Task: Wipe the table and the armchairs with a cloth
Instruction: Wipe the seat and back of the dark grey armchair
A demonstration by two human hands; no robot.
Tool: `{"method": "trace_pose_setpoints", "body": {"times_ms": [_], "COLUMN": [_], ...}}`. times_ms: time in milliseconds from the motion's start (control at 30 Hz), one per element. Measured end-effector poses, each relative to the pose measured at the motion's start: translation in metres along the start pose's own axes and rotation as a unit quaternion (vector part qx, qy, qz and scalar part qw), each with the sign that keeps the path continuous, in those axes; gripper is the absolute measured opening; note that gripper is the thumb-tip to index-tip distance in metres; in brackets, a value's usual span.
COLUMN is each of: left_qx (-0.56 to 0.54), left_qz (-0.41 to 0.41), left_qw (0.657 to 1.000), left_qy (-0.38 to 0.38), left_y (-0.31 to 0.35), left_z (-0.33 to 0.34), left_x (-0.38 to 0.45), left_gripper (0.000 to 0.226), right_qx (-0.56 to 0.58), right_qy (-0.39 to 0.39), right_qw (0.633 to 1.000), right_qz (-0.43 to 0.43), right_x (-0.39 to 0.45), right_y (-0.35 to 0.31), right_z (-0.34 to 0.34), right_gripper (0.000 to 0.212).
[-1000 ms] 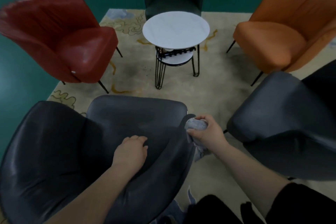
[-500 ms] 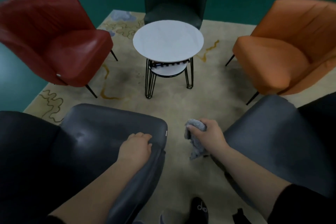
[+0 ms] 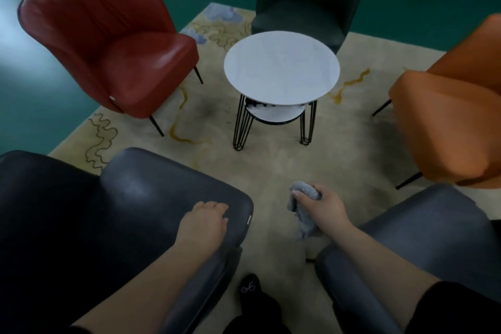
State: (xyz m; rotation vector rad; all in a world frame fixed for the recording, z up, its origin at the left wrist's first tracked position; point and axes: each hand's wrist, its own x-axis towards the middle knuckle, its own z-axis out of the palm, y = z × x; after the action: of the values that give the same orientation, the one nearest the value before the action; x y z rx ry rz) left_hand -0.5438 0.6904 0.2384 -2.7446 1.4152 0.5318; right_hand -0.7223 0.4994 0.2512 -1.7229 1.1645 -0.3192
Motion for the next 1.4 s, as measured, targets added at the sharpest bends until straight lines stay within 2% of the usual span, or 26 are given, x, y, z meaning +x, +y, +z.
{"method": "trace_pose_setpoints", "body": {"times_ms": [200, 533, 733, 900, 1067, 1300, 1400], "left_qx": [0.039, 0.068, 0.065, 0.046, 0.036, 0.028, 0.022], "left_qz": [0.011, 0.013, -0.001, -0.017, -0.044, -0.071, -0.062], "left_qw": [0.999, 0.998, 0.998, 0.999, 0.998, 0.997, 0.998], "left_qy": [0.006, 0.002, 0.007, 0.016, -0.007, -0.005, -0.003], "left_y": [-0.014, -0.006, 0.012, 0.034, 0.051, 0.07, 0.076], "left_z": [-0.024, -0.061, -0.081, -0.092, -0.1, -0.122, -0.134], "left_x": [0.069, 0.174, 0.257, 0.323, 0.374, 0.434, 0.464], "left_gripper": [0.047, 0.06, 0.06, 0.058, 0.056, 0.052, 0.053], "right_qx": [0.02, -0.001, -0.022, -0.005, 0.012, 0.006, 0.045], "right_qy": [-0.007, 0.017, -0.02, -0.035, -0.071, -0.027, -0.027], "right_qw": [1.0, 1.0, 1.0, 0.999, 0.997, 1.0, 0.999], "right_qz": [-0.006, 0.012, -0.001, -0.027, -0.007, -0.013, -0.01], "right_x": [0.061, 0.168, 0.267, 0.343, 0.403, 0.47, 0.498], "right_y": [-0.027, -0.058, -0.074, -0.085, -0.088, -0.099, -0.108], "right_z": [0.001, -0.016, -0.026, -0.043, -0.074, -0.113, -0.117], "right_gripper": [0.021, 0.017, 0.006, 0.011, 0.011, 0.007, 0.005]}}
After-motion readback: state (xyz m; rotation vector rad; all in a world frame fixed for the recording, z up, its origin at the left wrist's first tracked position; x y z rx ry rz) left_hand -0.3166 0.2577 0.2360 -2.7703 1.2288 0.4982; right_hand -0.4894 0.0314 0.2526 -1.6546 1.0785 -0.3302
